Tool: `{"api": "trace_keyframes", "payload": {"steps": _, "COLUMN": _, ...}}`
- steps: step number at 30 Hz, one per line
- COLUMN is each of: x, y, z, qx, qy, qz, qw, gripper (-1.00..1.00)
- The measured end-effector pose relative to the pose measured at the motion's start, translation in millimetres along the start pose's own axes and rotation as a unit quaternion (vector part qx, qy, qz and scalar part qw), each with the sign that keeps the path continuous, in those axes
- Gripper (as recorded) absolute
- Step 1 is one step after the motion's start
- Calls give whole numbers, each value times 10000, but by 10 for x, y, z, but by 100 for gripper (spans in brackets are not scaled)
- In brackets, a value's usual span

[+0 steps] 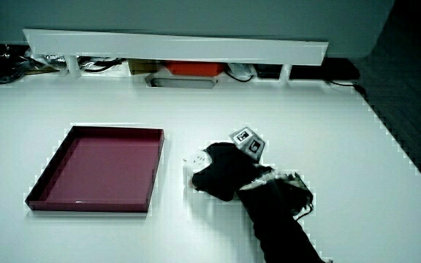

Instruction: Place socket

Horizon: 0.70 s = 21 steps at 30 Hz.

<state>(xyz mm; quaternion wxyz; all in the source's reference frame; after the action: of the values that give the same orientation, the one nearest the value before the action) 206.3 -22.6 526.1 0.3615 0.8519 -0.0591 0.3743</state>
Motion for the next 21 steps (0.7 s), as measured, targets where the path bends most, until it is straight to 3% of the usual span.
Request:
{"api": "trace_keyframes", "payload": {"steps": 11, "x": 74, "y": -12, "z": -54, "qx": -21, "qy": 95, "qz": -102, "qw": 9999, "gripper": -5}}
{"api": "trace_keyframes", "payload": {"steps": 12, "x": 84, "y": -6, "z": -62, "qx": -98, "qy": 87, "qz": -114, "qw": 9998, "gripper": -10}}
{"api": "trace_keyframes", "payload": {"steps": 13, "x": 61, "y": -18, "z": -66, "qx": -495, "qy": 408, "qz": -136, "qw": 9978, "gripper": -14}}
{"api": "trace_keyframes", "payload": {"steps": 14, "x": 66, "y": -19, "z": -58, "qx": -98, "qy": 94, "qz": -83, "qw": 9999, "gripper": -19}}
{"api": "trace_keyframes", "payload": {"steps": 17, "x": 57, "y": -29, "z": -60, "qx": -271, "qy": 152, "qz": -82, "qw": 9995, "gripper": -33}}
{"api": "trace_keyframes", "payload": {"steps": 21, "x": 36, "y": -66, "z": -36, "qx": -200, "qy": -13, "qz": -87, "qw": 9998, "gripper": -52}}
